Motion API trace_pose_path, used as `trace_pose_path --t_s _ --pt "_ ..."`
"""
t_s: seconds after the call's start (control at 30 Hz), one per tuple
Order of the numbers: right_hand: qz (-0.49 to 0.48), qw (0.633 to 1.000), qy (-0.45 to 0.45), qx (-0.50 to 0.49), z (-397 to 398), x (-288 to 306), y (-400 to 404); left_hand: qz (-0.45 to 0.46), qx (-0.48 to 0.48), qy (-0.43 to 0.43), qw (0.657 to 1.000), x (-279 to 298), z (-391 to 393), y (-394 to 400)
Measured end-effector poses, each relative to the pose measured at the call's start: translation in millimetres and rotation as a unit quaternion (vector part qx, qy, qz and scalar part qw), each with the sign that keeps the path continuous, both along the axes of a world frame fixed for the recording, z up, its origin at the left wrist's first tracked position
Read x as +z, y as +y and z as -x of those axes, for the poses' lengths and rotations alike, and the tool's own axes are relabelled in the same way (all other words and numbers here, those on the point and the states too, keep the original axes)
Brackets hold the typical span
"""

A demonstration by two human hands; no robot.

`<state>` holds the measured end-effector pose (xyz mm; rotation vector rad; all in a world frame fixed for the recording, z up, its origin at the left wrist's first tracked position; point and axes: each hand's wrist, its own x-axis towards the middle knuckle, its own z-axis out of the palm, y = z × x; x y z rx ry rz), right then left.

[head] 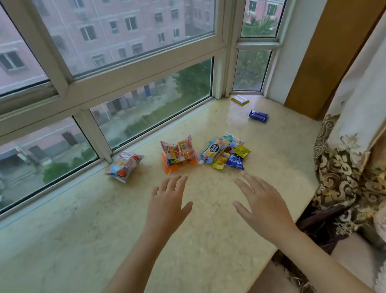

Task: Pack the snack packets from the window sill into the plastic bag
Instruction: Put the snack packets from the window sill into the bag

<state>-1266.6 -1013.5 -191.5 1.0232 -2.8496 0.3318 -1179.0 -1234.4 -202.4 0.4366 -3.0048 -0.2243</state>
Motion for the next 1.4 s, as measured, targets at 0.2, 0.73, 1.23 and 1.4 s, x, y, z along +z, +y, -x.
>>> trace_pose_path --t_s 0.2,0.73,1.23,1.4 --pt "-0.026 0.999 -0.021 0.007 111.2 -54.0 -6.4 -0.027 -0.013 -0.022 0.999 -56.1 104.4 17.0" --pt "-0.067 0.995 -0.048 -0.059 318.4 -298.4 -68.4 -0.046 -0.052 -0.064 0.996 -304.1 369.0 3.7" --pt "0.039 0.998 -0.036 -0.031 305.4 -354.8 -56.9 0.044 -0.095 0.046 0.993 -352.8 334.1 -15.1" --pt "0.094 0.984 -0.061 -0.142 303.9 -353.6 -59.9 -0.029 -0.05 0.003 0.998 -341.7 328.8 -24.4"
